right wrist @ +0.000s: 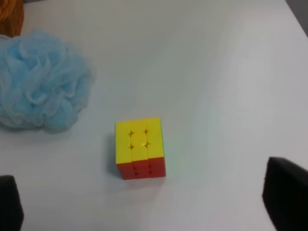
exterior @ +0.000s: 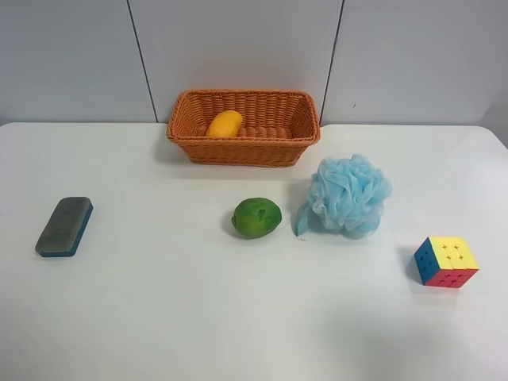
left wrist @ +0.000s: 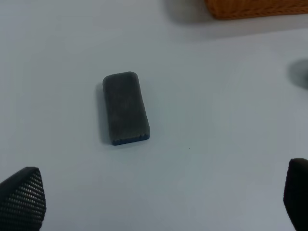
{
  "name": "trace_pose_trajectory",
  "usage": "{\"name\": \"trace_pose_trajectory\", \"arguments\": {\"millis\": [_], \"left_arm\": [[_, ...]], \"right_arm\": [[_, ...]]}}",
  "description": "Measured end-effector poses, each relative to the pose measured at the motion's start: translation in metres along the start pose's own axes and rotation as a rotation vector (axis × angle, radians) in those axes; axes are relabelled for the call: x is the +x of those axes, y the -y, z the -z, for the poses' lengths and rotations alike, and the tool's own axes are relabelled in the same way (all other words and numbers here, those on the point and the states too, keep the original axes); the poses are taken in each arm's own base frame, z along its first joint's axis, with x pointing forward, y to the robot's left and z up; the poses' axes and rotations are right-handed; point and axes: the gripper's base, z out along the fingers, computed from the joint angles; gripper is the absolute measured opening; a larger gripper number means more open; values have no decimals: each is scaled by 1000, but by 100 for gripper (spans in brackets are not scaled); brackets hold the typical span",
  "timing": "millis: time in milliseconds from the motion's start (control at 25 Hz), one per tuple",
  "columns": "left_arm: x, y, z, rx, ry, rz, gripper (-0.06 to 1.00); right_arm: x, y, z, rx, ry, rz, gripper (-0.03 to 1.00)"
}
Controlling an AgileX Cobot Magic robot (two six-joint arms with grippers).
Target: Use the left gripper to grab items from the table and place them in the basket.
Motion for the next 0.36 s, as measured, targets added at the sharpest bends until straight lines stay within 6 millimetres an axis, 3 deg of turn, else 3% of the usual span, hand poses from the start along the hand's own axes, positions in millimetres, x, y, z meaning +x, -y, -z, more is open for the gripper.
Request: {"name": "trace_pose_trajectory", "arguments": {"millis": [360], "left_arm": [[0, 0, 0, 0, -2, -1, 99]], "right_arm": [[0, 0, 0, 0, 0, 0, 99]]}}
